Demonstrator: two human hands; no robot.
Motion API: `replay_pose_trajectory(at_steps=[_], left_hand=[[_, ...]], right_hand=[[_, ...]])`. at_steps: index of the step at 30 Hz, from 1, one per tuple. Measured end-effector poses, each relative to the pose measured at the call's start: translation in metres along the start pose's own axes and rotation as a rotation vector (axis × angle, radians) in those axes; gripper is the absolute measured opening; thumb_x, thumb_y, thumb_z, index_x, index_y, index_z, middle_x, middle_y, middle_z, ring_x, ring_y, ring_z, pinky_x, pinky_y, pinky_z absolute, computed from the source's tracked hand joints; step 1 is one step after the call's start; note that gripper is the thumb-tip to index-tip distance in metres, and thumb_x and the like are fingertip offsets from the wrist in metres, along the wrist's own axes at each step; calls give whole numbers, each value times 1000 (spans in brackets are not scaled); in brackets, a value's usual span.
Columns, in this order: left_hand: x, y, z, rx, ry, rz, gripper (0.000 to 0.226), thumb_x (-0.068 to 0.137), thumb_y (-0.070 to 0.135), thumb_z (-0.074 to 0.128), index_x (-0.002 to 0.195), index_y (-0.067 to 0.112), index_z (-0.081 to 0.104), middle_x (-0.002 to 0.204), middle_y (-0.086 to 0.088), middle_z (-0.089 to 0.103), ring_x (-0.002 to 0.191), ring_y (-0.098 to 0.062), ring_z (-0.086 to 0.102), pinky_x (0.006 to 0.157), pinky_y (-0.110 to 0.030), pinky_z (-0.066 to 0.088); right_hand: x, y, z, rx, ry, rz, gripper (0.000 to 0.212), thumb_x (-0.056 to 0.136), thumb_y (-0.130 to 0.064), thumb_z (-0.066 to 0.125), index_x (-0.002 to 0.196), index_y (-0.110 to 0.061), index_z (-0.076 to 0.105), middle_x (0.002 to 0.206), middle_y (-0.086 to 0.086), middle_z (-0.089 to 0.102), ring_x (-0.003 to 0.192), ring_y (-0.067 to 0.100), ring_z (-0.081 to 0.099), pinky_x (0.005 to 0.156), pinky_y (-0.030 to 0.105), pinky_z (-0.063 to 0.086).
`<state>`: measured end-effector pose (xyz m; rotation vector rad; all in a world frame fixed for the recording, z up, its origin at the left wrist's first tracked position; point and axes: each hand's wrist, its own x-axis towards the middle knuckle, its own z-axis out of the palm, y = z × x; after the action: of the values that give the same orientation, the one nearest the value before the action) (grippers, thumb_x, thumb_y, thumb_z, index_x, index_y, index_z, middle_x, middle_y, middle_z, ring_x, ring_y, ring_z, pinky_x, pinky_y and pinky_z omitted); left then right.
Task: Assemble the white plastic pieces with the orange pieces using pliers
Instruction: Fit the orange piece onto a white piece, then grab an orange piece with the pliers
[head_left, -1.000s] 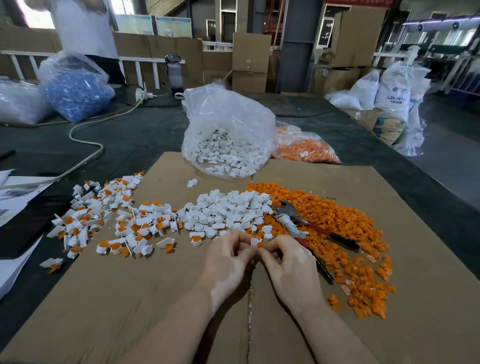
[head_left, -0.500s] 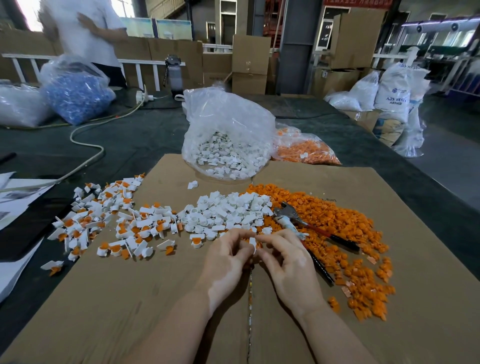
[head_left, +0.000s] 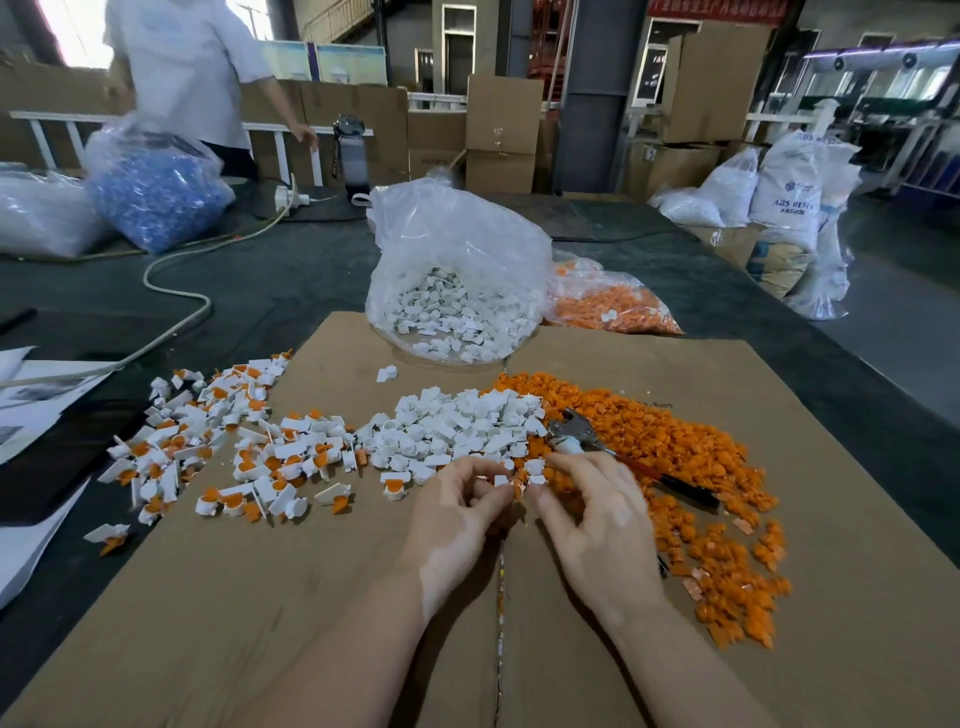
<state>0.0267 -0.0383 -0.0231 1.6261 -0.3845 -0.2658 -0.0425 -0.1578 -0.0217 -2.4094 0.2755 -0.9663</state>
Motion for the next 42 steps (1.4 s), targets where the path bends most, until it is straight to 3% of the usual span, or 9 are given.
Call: replay_pose_trajectory(at_steps=[4, 8, 14, 18, 22, 26, 32, 35, 42], left_hand=[[5, -3, 0, 28, 23, -34, 11, 87, 11, 63, 95, 18, 63, 60, 0, 57, 53, -4, 52, 58, -16, 43], [7, -3, 1, -3, 20, -61, 9, 88, 10, 61, 94, 17, 62, 63, -2, 57, 56, -7, 53, 58, -18, 45], [11, 3, 1, -132, 98, -137, 8, 90, 7, 59, 95, 12, 61, 62, -1, 58, 53, -5, 54, 51, -13, 46], [18, 13, 1, -286, 140, -206, 3, 88, 5, 60, 89, 2, 60, 61, -4, 60, 47, -6, 52, 44, -15, 44], [26, 26, -2, -327, 124, -226, 6, 88, 6, 61, 82, 3, 59, 69, -8, 60, 57, -12, 58, 54, -18, 47], [32, 33, -7, -307, 158, -242, 7, 88, 6, 61, 82, 2, 60, 65, -7, 58, 48, -7, 55, 44, -17, 44], [37, 33, -16, -281, 184, -267, 7, 88, 6, 61, 81, 4, 59, 67, -6, 59, 51, -7, 56, 51, -18, 50], [36, 34, -19, -285, 200, -275, 8, 88, 3, 60, 80, 2, 58, 67, -8, 57, 45, -5, 56, 48, -17, 51], [36, 37, -19, -255, 217, -282, 14, 88, 0, 59, 74, 2, 57, 60, -7, 56, 36, -1, 53, 39, -13, 44]], right_hand=[[20, 11, -14, -507, -160, 330, 47, 91, -45, 49, 128, -16, 50, 130, 6, 48, 122, 22, 40, 102, 40, 28], [37, 19, -21, -625, -443, 502, 53, 84, -49, 50, 126, -17, 45, 142, 9, 29, 133, 27, 22, 111, 49, 11], [42, 18, -29, -729, -420, 392, 47, 85, -54, 48, 112, -16, 49, 125, 7, 45, 118, 26, 39, 97, 41, 32], [51, 6, -39, -508, -453, 347, 32, 90, -51, 43, 95, -19, 42, 101, 1, 54, 91, 19, 49, 75, 33, 40], [54, -12, -41, -114, -580, 381, 37, 92, -47, 44, 92, -13, 57, 85, 1, 56, 77, 16, 55, 67, 33, 42], [52, -23, -44, 143, -691, 465, 37, 91, -39, 49, 70, -8, 54, 50, -4, 42, 41, 8, 36, 49, 26, 27], [50, -30, -43, 503, -799, 669, 30, 92, -26, 52, 67, -11, 48, 45, -3, 45, 56, 22, 49, 64, 36, 42], [51, -33, -43, 474, -835, 648, 28, 92, -26, 49, 68, -12, 48, 43, -7, 45, 62, 23, 52, 52, 25, 40], [51, -36, -41, 383, -848, 567, 25, 93, -27, 47, 75, -9, 48, 60, 8, 51, 56, 22, 49, 48, 25, 38]])
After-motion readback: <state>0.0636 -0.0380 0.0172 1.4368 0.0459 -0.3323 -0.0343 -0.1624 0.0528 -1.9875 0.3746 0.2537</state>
